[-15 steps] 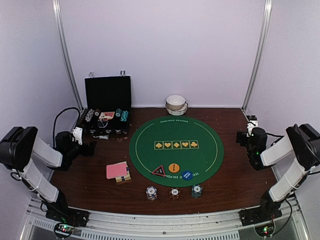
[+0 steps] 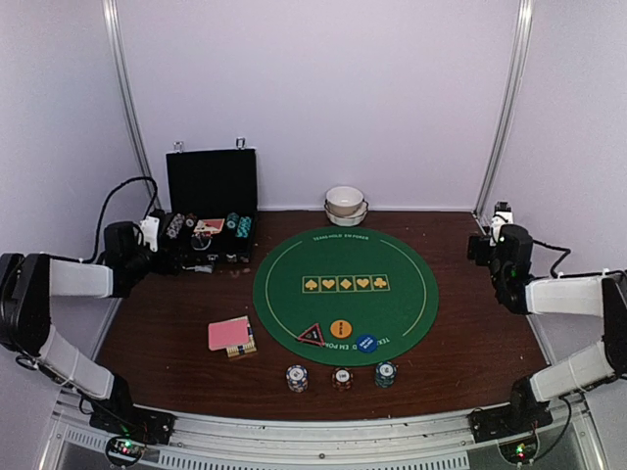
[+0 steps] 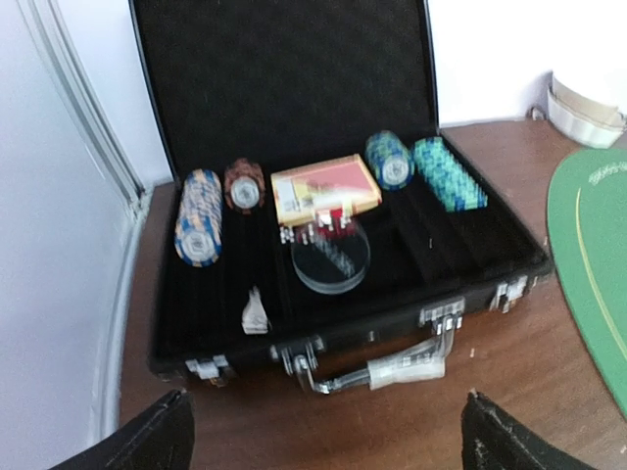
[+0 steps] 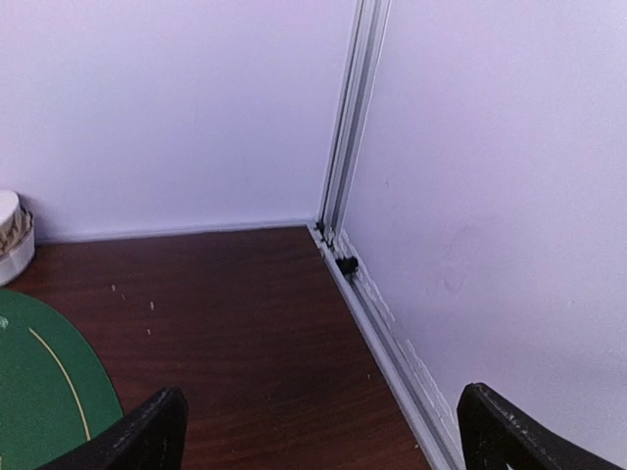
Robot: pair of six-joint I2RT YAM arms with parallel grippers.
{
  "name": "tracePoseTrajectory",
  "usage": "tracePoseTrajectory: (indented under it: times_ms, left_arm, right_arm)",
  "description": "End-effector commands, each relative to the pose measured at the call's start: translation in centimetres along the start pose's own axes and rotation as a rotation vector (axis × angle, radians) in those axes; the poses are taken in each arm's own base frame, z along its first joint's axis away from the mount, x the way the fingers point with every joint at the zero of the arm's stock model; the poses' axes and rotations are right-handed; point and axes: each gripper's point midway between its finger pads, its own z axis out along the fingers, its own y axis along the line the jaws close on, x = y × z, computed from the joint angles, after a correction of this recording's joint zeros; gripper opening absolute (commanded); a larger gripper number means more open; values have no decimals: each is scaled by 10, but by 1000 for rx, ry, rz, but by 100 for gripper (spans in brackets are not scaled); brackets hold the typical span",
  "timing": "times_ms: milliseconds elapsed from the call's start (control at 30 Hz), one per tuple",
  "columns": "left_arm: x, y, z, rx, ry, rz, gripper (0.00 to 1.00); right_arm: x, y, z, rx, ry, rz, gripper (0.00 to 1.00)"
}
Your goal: Distribute texas hold em gaming equipment
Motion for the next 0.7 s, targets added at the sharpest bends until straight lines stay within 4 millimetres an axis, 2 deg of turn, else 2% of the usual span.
tracePoseTrajectory:
  times_ms: [0, 100, 200, 233, 300, 333, 433, 567, 667]
  left_arm:
    - [-13, -3, -15, 37, 110, -1, 98]
    - [-20, -4, -26, 55, 195, -41, 97]
    - [-34, 4, -31, 29, 291, -59, 98]
    - [-46, 8, -34, 22, 306, -48, 98]
    - [-52, 10, -39, 27, 357, -17, 98]
    - [-55, 12, -41, 19, 375, -5, 98]
    - [-64, 19, -50, -8, 389, 13, 98]
    - [-77, 20, -65, -8, 362, 8, 98]
    - [-78, 15, -70, 19, 376, 9, 98]
  right_arm:
    - [-45, -6, -15, -4, 33, 66, 100]
    - [-78, -7, -25, -40, -16, 111, 100]
    - [-94, -22, -30, 13, -40, 365, 99]
    - [-92, -19, -32, -9, 5, 373, 99]
    - [-95, -4, -37, -104, 79, 392, 99]
    - [-96, 10, -38, -181, 97, 395, 100]
    - [-92, 68, -49, -429, 184, 343, 99]
    - [-76, 143, -85, -558, 322, 80, 100]
    - [-57, 199, -117, -668, 399, -34, 99]
